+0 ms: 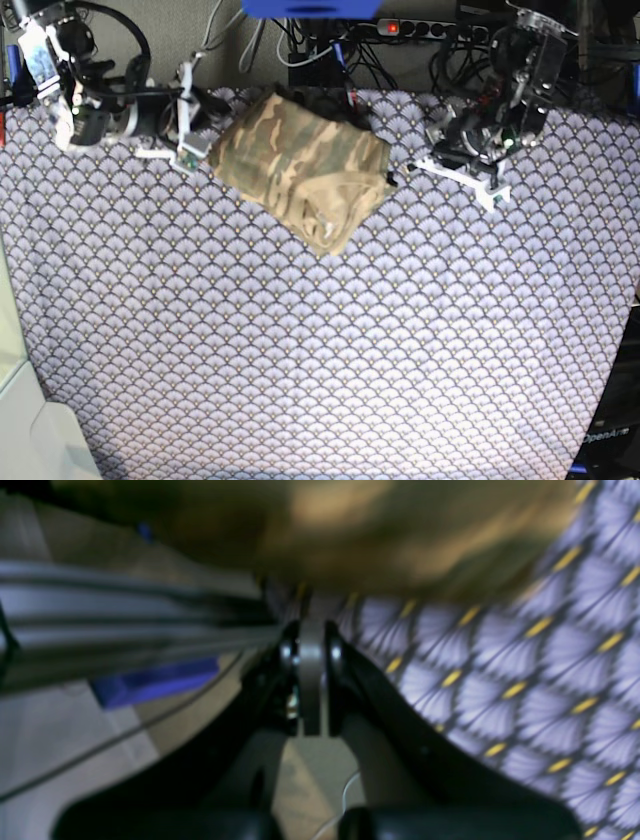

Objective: Fold the T-shirt properly
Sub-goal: 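Rotate the bundle with both grippers and release it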

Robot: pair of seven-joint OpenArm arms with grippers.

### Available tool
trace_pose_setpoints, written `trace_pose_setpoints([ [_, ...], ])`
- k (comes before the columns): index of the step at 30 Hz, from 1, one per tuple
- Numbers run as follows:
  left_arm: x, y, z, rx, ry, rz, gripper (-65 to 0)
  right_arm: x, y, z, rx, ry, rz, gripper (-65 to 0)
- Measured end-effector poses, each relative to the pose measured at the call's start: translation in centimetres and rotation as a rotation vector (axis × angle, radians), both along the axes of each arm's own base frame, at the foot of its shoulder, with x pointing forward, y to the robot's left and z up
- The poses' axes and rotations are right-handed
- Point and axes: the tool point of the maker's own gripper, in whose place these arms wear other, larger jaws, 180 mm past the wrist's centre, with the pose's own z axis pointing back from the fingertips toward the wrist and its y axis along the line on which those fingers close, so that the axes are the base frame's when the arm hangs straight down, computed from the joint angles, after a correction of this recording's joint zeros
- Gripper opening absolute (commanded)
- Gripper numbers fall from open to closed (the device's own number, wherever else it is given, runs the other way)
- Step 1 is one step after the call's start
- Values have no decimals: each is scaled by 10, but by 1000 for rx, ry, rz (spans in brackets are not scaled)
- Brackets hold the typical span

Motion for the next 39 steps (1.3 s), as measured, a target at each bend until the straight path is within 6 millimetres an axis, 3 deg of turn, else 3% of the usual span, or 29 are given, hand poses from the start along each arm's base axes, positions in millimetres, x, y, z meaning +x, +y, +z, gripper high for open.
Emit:
trace_pose_setpoints([
  [5,8,-35,0,-87,2,17,-638,-5,23,-1,47,18,0,-650],
  [15,57,-89,3,-131,-28,-41,-638,-9,61,1,88,36,66,-650],
  [19,77,-107,2,-152,-39,-31,-638,1,71,9,121,9,60,-650],
  [26,125,-89,1,-81,-119,17,-638,-6,77,6,122,32,68,-650],
  [32,148,-50,8,25,-180,59,-638,-15,56,-3,68,57,68,-650],
  [36,155,-38,24,17,-215,50,-638,-17,34,-6,26,61,39,-650],
  [39,155,-18,36,35,-229,39,-638,-19,21,6,7,24,21,-650],
])
